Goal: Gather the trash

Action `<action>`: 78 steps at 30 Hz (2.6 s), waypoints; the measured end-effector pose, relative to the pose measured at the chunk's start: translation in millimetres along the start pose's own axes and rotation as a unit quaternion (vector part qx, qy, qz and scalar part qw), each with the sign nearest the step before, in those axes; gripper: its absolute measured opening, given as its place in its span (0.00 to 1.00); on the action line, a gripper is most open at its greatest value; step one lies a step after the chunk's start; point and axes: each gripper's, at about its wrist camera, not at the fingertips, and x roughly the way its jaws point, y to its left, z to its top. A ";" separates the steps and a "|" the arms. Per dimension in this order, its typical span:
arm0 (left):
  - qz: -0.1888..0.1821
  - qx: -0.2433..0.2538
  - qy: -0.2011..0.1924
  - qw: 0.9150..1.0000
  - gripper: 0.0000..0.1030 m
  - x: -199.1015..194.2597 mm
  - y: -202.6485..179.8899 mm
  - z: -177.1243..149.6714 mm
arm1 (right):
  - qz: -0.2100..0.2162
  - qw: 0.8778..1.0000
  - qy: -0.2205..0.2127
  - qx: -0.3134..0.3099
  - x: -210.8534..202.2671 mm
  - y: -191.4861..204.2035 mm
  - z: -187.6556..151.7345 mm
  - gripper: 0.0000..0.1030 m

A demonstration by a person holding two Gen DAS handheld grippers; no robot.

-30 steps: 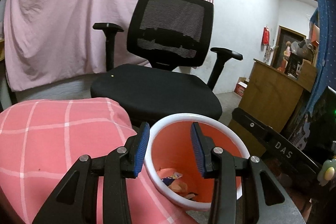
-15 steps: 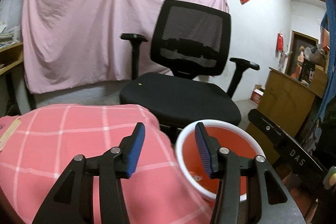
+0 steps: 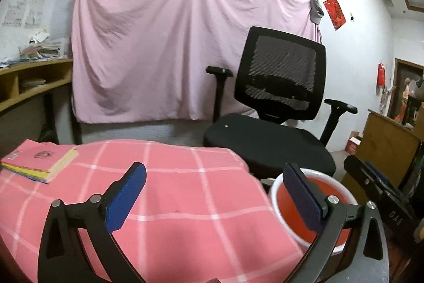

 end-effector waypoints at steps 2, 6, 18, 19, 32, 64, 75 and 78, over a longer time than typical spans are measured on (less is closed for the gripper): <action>0.008 0.005 -0.002 1.000 0.98 -6.3 6.1 -3.3 | 0.005 1.000 -0.002 -0.005 -1.6 6.7 -0.7 1.00; 0.023 0.001 -0.006 1.000 0.98 -16.7 17.5 -10.2 | 0.014 1.000 -0.007 -0.011 -5.8 17.8 -1.1 1.00; 0.057 -0.020 -0.028 0.998 0.98 -61.9 48.7 -24.2 | 0.016 0.998 -0.035 -0.046 -35.1 49.8 -7.3 1.00; 0.059 -0.021 -0.031 0.998 0.98 -67.1 50.8 -26.3 | 0.017 0.998 -0.037 -0.049 -36.9 52.2 -7.6 1.00; 0.071 -0.019 -0.039 0.997 0.98 -111.9 60.5 -46.3 | 0.021 0.996 -0.057 -0.071 -72.9 80.7 -24.5 1.00; 0.067 0.016 -0.038 0.997 0.98 -189.6 67.5 -107.7 | -0.011 0.999 0.000 -0.049 -136.7 103.1 -61.3 1.00; 0.078 0.021 -0.048 0.996 0.98 -197.0 67.7 -113.7 | -0.012 0.998 0.014 -0.058 -137.2 108.9 -68.0 1.00; 0.080 0.025 -0.050 0.995 0.98 -197.4 66.5 -115.5 | -0.014 0.998 0.016 -0.058 -136.5 108.1 -69.3 1.00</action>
